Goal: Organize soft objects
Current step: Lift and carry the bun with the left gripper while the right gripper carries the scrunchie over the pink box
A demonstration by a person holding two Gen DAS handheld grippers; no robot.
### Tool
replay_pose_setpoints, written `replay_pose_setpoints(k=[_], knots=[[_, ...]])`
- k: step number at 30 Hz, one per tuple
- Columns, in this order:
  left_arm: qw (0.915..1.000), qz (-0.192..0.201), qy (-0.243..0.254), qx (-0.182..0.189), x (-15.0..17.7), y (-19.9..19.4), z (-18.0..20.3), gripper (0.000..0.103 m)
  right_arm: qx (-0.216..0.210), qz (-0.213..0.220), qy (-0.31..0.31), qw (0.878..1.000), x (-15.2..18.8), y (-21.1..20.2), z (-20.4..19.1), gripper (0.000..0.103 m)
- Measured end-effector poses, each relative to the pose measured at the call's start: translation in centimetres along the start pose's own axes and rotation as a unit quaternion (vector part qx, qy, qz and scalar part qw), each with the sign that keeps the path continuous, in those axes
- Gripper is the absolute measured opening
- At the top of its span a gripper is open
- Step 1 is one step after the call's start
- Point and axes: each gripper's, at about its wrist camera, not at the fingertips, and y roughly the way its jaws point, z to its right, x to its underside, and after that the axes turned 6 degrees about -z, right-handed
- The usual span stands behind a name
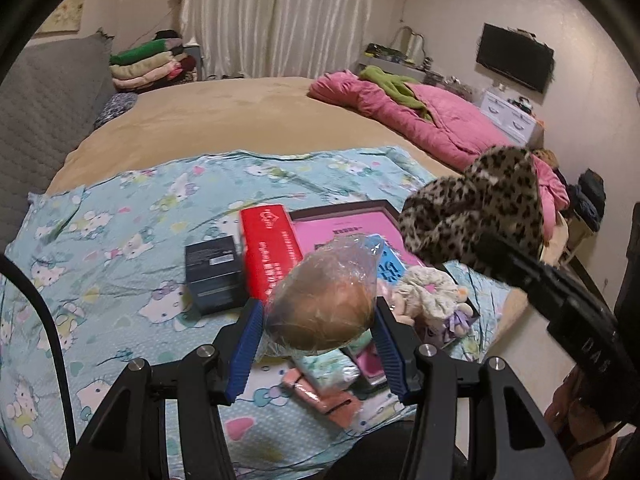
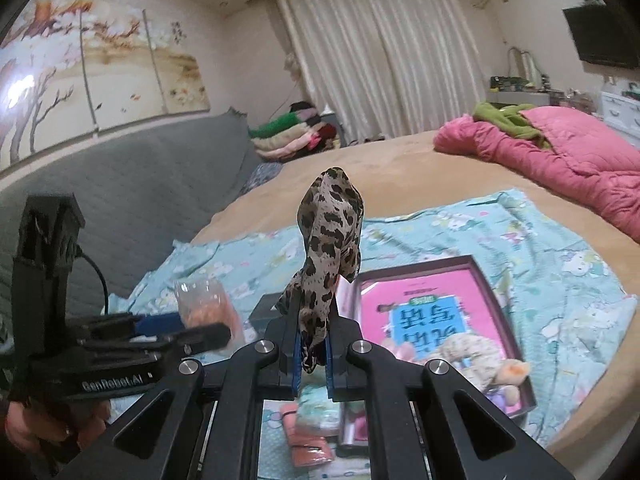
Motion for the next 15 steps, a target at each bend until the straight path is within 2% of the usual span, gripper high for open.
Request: replay_pose_setpoints(k=[6,15], knots=[[0.9998,-0.010,0.018,0.007,-0.5,1.5,2.2,0.054,0.007,0.018,0.023,1.000,-0.3,-1.4,2.2,0.008],[0.9978,-0.050,0.036,0.023,0.3,5.7,4.5,0.054,0.014,0.028,0.046,0.998,0.1,-1.8,4.5,0.008]])
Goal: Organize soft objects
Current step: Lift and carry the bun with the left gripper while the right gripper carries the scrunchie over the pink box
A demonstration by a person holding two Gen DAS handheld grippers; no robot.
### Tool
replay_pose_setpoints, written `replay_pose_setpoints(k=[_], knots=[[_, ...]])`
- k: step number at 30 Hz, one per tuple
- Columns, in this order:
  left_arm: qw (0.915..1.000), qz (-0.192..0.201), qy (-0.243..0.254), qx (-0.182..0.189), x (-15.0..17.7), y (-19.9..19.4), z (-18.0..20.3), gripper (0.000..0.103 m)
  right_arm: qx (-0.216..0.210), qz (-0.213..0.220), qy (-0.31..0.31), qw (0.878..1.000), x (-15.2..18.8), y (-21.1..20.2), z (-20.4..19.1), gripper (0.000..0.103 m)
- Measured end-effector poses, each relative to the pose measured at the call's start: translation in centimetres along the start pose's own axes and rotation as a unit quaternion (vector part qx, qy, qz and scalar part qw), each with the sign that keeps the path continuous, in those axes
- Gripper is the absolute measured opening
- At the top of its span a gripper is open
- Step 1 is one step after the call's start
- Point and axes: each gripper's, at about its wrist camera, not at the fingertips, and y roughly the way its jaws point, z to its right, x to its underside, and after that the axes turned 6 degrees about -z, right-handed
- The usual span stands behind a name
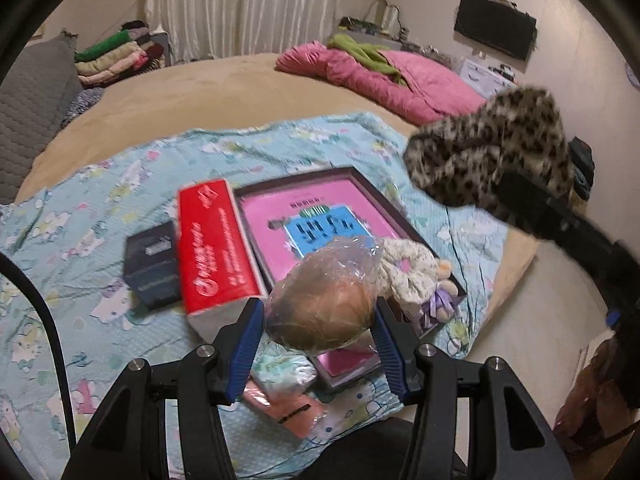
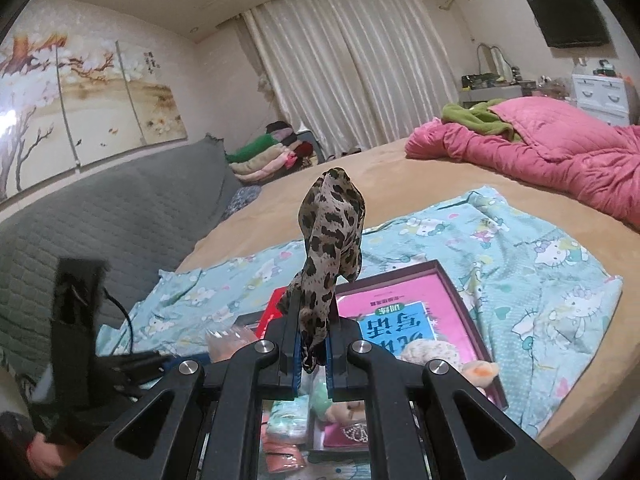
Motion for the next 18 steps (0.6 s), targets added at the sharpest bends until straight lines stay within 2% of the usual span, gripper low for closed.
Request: replay_pose_setpoints(k=[11,18], knots=[[0.9987,-0.050,0.009,0.002,0.0,6.8,1.4,0.054,0.010,0.002,0.027,1.000,0.6,0.6,2.7,0.008],[0.9983,-0.056,0.015,0.000,-0.3,8.7,1.6,0.054,0.015,0.000,0.046,0.999,1.0,1.6,4.6,0.008]])
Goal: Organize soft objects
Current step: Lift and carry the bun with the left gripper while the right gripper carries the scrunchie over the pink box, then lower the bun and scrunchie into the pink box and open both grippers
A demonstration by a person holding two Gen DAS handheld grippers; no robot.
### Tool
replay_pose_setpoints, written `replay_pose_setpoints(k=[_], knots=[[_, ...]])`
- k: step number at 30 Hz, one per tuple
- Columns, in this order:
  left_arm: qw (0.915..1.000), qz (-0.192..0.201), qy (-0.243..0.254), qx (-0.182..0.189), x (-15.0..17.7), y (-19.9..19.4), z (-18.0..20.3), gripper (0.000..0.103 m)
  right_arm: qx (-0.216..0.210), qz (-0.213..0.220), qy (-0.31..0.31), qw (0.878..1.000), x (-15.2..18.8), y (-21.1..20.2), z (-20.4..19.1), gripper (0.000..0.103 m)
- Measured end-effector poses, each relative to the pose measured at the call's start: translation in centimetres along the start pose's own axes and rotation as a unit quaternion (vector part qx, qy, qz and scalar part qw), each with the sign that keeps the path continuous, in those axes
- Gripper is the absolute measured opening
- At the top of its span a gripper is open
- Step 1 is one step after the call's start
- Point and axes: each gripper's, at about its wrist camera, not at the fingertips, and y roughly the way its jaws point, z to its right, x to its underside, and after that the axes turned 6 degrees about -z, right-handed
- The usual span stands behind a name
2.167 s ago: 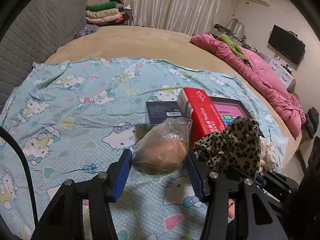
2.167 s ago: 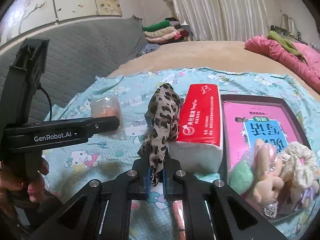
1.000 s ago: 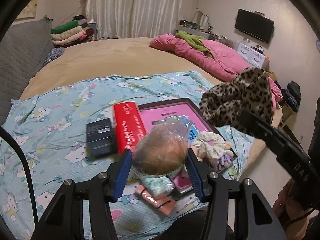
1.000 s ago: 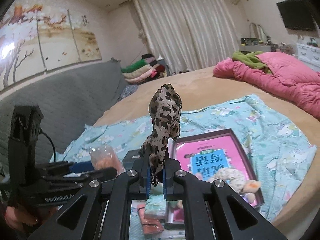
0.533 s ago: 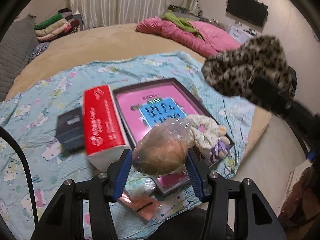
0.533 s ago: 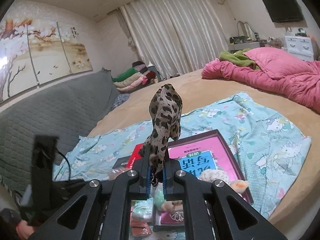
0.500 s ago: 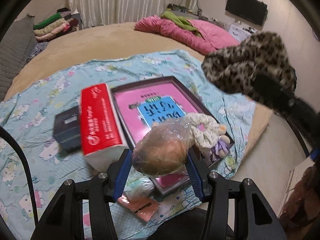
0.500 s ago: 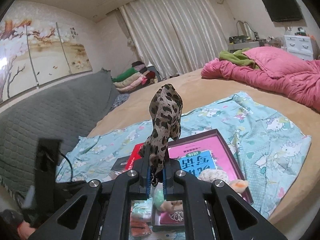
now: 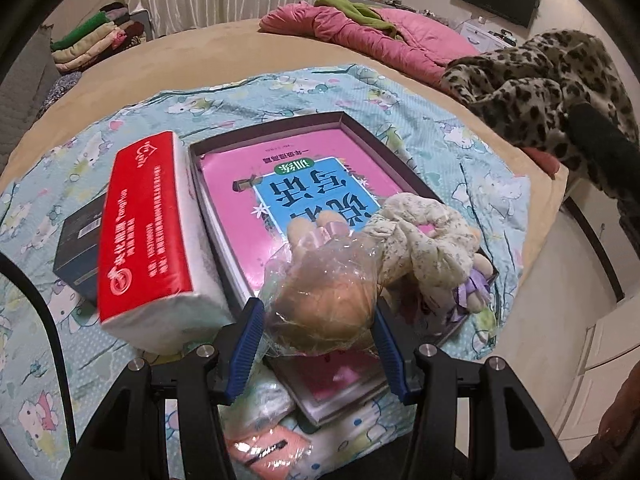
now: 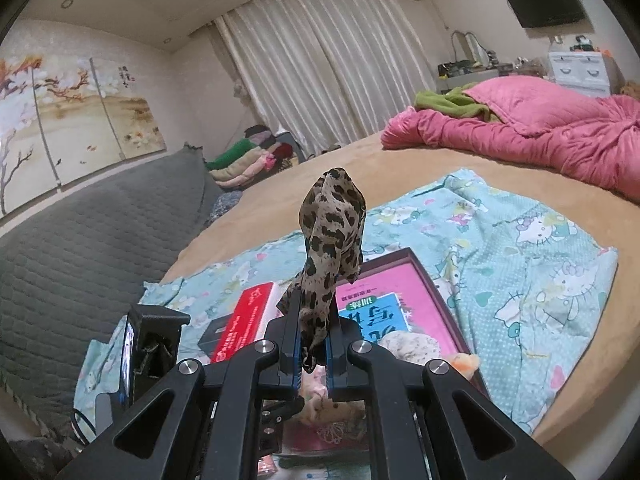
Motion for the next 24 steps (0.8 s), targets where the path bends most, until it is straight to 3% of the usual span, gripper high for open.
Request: replay_pose_setpoints(k=[12,24], knots=[[0.9999,0.001,0.013,-0.009,-2.2,1.9,0.7,0.054,-0.006,-0.012,0.032,0.999,0.1,2.8,2.3,0.008],[0.9998,-0.013,-0.002,0.017,-2.4,2.0,-0.5,0.054,-0.024,-0.088,0.113,0.989,2.9,7.3,5.2,0.008]])
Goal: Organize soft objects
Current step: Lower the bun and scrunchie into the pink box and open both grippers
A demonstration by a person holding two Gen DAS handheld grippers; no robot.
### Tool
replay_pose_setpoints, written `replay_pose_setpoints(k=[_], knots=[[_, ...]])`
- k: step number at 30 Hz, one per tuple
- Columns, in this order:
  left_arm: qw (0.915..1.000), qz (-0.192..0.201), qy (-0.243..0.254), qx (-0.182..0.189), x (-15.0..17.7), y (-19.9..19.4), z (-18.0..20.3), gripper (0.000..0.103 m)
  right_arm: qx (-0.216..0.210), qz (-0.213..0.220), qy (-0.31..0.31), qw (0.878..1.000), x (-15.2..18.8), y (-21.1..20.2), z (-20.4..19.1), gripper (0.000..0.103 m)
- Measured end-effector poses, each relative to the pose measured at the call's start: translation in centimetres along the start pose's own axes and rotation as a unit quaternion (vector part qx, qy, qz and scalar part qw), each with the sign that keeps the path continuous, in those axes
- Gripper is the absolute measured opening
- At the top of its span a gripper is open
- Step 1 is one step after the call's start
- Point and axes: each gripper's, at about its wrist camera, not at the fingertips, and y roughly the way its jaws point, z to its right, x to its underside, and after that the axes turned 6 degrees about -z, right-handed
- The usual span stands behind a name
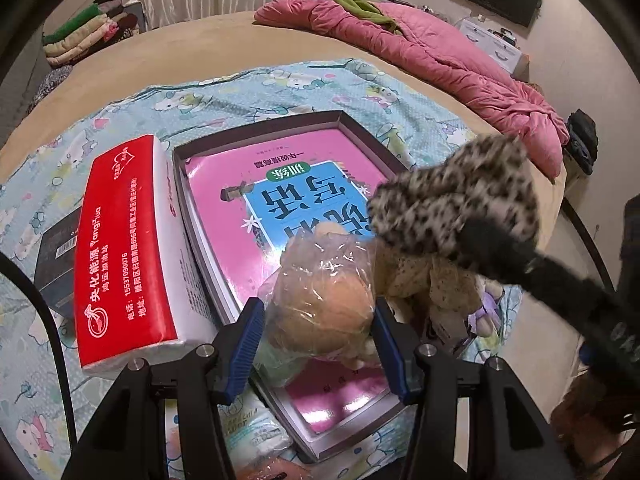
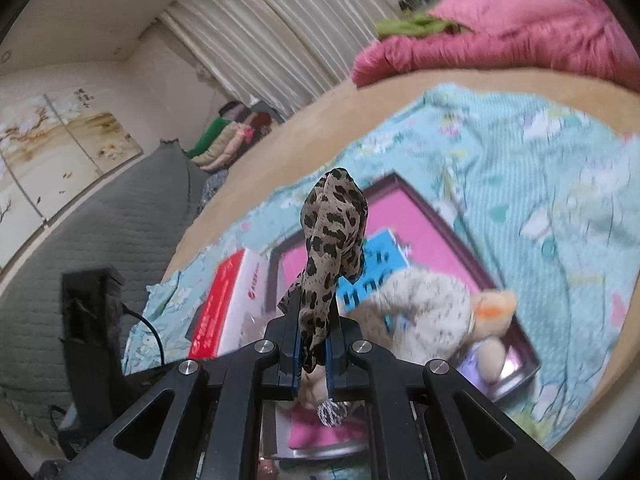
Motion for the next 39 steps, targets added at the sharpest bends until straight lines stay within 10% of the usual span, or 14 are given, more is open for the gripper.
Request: replay_pose_setpoints(k=[25,39], knots=[[0.9997,-0.017,-0.016,-0.007,-1.7,1.7,-0.7,0.056,0.067,-0.039,-0.030,0.997,1.2,1.4,-0.1,0.018],[0.9997,-0.013,-0.023,0.002,-1.7,1.5,-0.9,0.057,0.096,-0.033,-0.035,0.994,1.0,0.2,-0.2,0.044]])
